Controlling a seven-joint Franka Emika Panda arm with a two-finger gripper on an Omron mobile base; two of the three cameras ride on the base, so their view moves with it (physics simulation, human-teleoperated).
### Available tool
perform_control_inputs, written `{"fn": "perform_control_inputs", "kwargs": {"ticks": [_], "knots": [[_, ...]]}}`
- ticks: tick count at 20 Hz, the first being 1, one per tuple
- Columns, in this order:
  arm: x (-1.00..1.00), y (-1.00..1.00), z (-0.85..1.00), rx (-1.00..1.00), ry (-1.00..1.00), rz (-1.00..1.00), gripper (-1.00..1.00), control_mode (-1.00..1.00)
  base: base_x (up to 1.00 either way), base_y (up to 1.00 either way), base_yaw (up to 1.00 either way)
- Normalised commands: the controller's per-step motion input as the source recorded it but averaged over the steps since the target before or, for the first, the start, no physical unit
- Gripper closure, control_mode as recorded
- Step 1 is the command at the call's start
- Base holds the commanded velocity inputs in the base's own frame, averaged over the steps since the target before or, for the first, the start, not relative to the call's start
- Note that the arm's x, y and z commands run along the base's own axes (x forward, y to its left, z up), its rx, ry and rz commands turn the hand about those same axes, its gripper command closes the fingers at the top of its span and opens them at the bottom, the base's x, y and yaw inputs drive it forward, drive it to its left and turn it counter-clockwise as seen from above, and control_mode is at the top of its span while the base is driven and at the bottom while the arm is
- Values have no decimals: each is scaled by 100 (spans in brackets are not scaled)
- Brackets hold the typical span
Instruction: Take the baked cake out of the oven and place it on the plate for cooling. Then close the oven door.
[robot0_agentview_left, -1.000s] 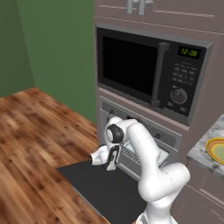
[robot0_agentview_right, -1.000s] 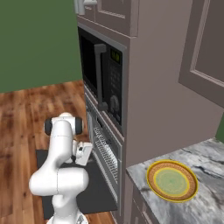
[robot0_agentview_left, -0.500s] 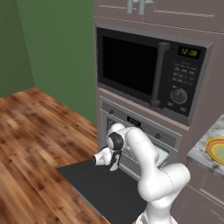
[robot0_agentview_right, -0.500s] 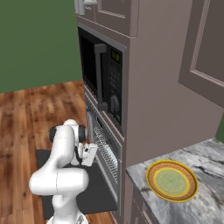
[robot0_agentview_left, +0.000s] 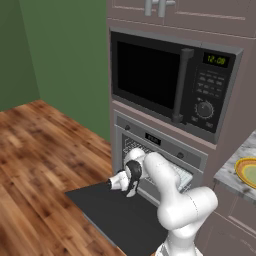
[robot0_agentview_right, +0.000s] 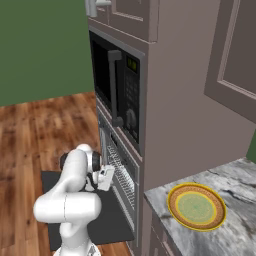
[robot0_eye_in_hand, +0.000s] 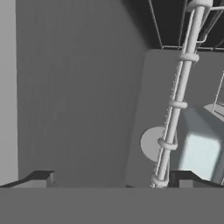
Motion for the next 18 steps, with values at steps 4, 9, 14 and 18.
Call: {"fn": "perform_control_inputs", "kwargs": {"ticks": [4,9,14,18], "knots": [[43,-17,-26,0,5,2,-100,-100,0,0,0],[37,-19,-30,0,8,2,-100,-100,0,0,0],[22,-28,-20,0,10,2,-100,-100,0,0,0],[0,-43,-10,2,6,4,-100,-100,0,0,0]]}}
